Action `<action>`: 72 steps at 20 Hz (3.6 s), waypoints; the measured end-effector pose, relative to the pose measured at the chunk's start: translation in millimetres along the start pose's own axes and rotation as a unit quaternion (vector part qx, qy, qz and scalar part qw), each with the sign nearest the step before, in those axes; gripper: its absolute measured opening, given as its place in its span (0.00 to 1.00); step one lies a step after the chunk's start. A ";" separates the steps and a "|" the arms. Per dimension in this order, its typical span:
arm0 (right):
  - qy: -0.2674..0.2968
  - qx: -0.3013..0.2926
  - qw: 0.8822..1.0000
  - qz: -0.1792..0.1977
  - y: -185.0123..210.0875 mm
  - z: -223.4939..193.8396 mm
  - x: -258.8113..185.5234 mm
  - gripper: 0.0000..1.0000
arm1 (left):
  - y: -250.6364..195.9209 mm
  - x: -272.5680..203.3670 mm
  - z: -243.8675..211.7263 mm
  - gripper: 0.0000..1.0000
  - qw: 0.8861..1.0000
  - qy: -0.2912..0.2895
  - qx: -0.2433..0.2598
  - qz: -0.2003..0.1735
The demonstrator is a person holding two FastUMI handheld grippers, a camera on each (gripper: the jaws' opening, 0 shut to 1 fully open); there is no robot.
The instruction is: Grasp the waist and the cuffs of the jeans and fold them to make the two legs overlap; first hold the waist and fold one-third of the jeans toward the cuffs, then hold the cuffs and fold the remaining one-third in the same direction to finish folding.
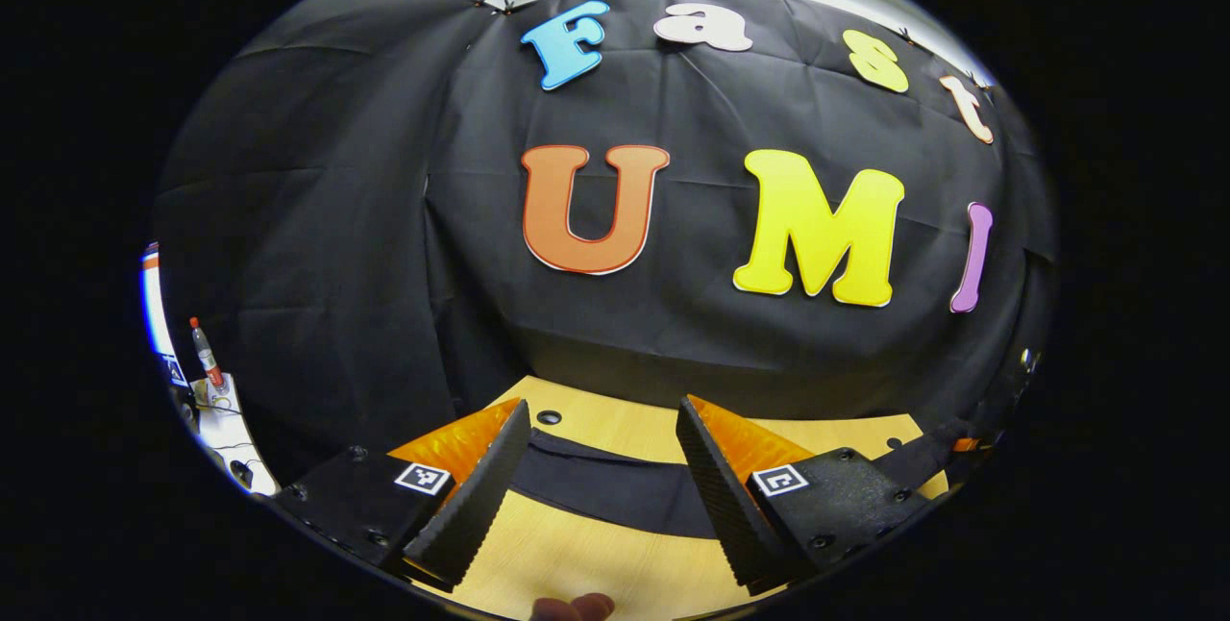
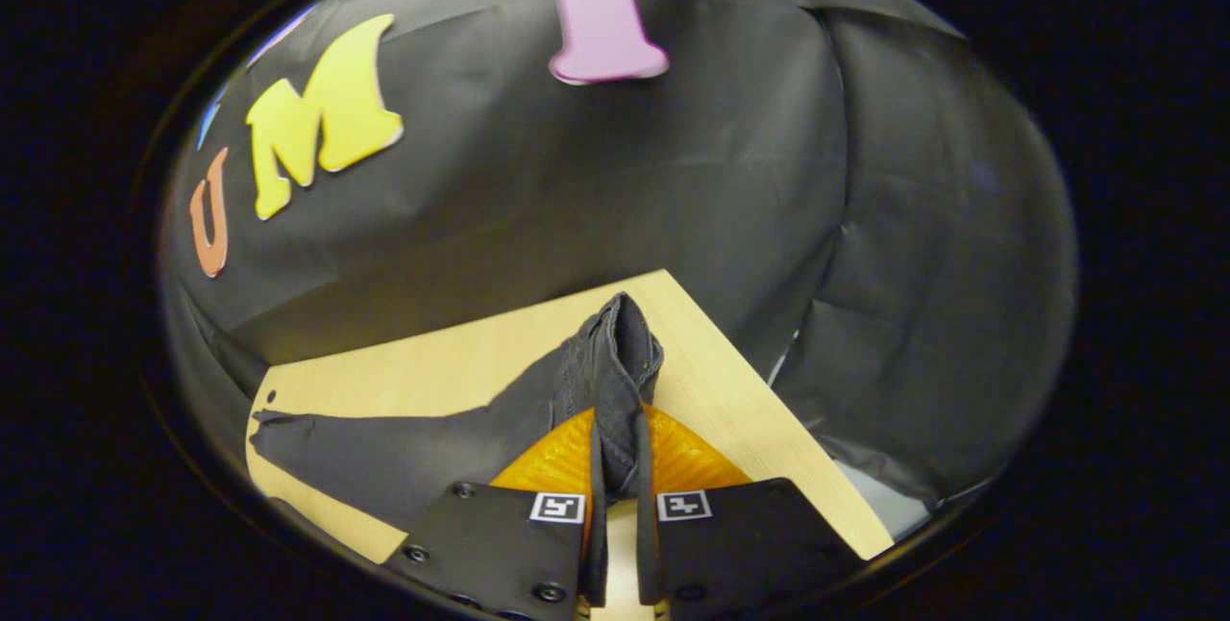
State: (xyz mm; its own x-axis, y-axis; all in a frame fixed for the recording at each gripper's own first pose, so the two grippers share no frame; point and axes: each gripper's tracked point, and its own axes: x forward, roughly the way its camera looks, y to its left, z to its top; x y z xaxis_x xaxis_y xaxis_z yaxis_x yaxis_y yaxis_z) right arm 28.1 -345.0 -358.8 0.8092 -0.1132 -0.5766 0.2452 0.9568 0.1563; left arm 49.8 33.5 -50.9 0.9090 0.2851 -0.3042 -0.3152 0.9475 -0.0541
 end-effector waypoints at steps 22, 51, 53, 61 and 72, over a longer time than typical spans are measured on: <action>0.047 -0.352 0.920 0.167 454.9 -227.3 26.8 0.13 | 170.5 -95.5 -49.2 0.98 0.994 0.015 0.009 0.112; -0.030 -0.241 0.947 0.211 301.5 -19.5 -209.0 0.97 | 156.3 139.8 -214.5 0.99 0.872 0.174 -0.458 0.004; -0.020 -0.242 0.949 0.199 288.4 -20.4 -208.2 0.98 | 162.5 160.6 -226.6 0.99 0.845 0.171 -0.506 0.012; 0.018 -0.195 0.968 0.156 250.9 -14.6 -187.8 0.98 | 167.8 215.7 -260.6 0.98 0.767 0.173 -0.617 0.028; 0.077 -0.051 0.990 0.107 211.9 -15.1 -167.5 0.99 | 155.8 261.1 -264.6 0.80 0.768 0.165 -0.618 -0.011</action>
State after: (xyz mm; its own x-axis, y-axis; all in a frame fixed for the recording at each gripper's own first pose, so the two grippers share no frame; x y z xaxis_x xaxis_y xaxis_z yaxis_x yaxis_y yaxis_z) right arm -63.6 -119.3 -241.2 0.7442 0.1297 -0.6552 0.0159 0.9773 0.2115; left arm 165.8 217.2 -390.4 0.8636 0.0258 -0.5036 -0.5042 0.0309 -0.8631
